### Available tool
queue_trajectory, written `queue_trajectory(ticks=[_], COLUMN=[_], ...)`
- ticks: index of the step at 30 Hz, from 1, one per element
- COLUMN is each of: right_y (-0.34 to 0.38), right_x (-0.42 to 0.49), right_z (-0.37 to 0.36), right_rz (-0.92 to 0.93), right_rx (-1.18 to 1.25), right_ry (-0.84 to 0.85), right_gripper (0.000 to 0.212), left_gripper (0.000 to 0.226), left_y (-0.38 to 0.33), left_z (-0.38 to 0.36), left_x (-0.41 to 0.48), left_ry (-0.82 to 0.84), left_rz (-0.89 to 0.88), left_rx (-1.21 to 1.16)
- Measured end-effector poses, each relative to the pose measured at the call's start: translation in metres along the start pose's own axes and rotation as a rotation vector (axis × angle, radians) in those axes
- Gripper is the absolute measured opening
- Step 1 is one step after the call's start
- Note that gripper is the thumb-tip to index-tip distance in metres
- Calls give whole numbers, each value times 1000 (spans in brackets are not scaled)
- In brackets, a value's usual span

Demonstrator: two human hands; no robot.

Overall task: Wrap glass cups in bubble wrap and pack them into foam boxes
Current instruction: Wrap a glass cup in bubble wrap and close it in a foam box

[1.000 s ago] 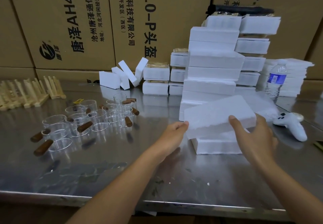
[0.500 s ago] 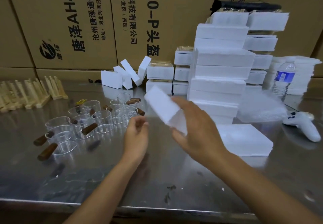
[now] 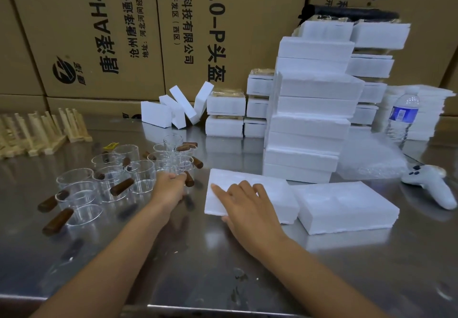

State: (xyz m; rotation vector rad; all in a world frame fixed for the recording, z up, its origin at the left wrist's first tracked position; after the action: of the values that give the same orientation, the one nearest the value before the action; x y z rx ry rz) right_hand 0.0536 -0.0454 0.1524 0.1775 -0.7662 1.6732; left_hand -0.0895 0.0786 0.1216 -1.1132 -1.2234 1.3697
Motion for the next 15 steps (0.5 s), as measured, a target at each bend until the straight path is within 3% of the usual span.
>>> queue_trajectory(ticks=[9, 15], right_y=[6, 2], right_x=[14, 8], right_z=[-27, -25], right_rz=[107, 64], right_rx=[183, 302], right_ry=[158, 87], right_gripper=[60, 57], left_gripper=[13, 21], left_y=[-1, -3], left_z=[-8, -11], left_x=[17, 13], left_ry=[14, 2], left_rz=[224, 263], left_rx=[-229, -352])
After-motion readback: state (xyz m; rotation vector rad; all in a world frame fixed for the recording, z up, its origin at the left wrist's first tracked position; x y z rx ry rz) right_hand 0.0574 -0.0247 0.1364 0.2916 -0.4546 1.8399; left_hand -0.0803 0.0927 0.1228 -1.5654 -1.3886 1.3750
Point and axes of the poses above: each hand's wrist, its own x-axis towards the middle knuckle, its own z-axis out of the back of the hand, y = z × x, the point moved 5 cm from there along x, towards the middle knuckle, and after that the axes turned 7 degrees about -x, right-handed, at the moved point
